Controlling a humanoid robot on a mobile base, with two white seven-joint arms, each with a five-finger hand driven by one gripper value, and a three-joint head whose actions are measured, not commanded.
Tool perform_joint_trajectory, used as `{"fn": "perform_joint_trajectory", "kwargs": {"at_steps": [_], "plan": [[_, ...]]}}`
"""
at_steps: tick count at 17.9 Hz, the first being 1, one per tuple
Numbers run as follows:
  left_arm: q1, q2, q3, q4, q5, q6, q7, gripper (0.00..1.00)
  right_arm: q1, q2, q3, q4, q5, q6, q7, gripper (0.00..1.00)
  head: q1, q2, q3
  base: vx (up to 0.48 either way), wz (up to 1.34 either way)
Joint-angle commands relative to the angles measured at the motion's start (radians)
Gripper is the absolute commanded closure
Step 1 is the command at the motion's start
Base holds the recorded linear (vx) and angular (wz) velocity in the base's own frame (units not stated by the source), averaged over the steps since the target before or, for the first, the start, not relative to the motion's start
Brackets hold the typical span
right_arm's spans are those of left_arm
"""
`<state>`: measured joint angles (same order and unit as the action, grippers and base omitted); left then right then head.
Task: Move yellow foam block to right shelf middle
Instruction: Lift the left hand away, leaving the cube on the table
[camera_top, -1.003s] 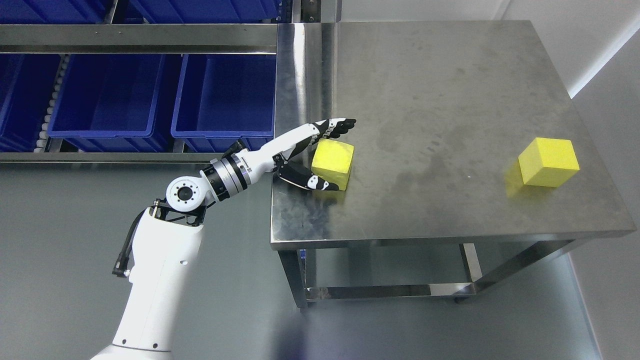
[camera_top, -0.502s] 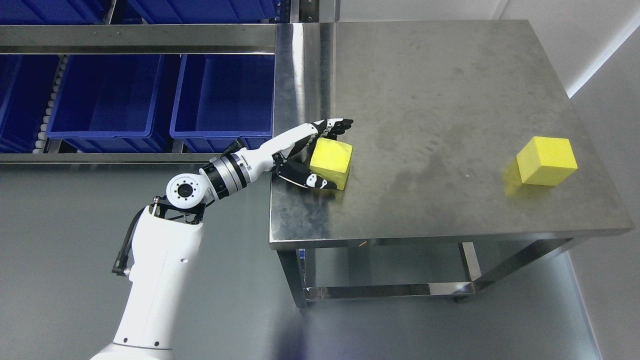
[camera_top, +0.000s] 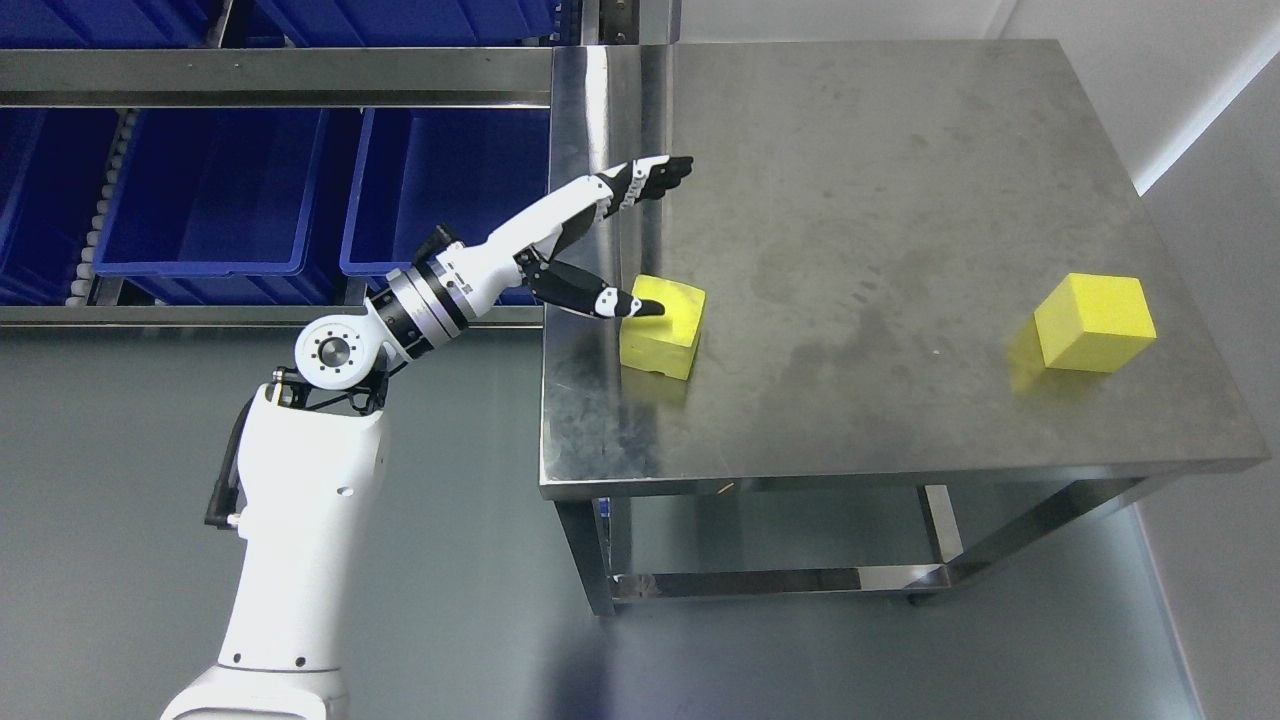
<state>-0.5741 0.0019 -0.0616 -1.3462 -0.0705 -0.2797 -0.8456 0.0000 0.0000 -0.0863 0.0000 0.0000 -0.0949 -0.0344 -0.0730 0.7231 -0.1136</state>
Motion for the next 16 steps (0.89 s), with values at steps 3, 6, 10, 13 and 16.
{"fn": "perform_joint_trajectory", "kwargs": {"at_steps": [3, 6, 10, 13, 16], "plan": [[-0.050, 0.016, 0.160, -0.059, 0.063, 0.005, 0.654, 0.00, 0.002, -0.017, -0.001, -0.017, 0.003, 0.000, 0.001, 0.00, 0.0000, 0.000, 0.000, 0.000, 0.00], [-0.038, 0.016, 0.100, -0.053, 0.061, 0.036, 0.887, 0.00, 0.002, -0.017, -0.001, -0.017, 0.003, 0.000, 0.001, 0.00, 0.0000, 0.000, 0.000, 0.000, 0.00], [-0.024, 0.016, 0.081, -0.054, 0.061, 0.021, 0.785, 0.22, 0.002, -0.017, 0.000, -0.017, 0.003, 0.000, 0.001, 0.00, 0.0000, 0.000, 0.000, 0.000, 0.00], [0.023, 0.016, 0.105, -0.054, 0.063, -0.096, 0.737, 1.00, 0.002, -0.017, 0.000, -0.017, 0.003, 0.000, 0.001, 0.00, 0.0000, 0.000, 0.000, 0.000, 0.00], [0.023, 0.016, 0.097, -0.057, 0.064, -0.085, 0.731, 1.00, 0.002, -0.017, 0.000, -0.017, 0.003, 0.000, 0.001, 0.00, 0.0000, 0.000, 0.000, 0.000, 0.00]]}}
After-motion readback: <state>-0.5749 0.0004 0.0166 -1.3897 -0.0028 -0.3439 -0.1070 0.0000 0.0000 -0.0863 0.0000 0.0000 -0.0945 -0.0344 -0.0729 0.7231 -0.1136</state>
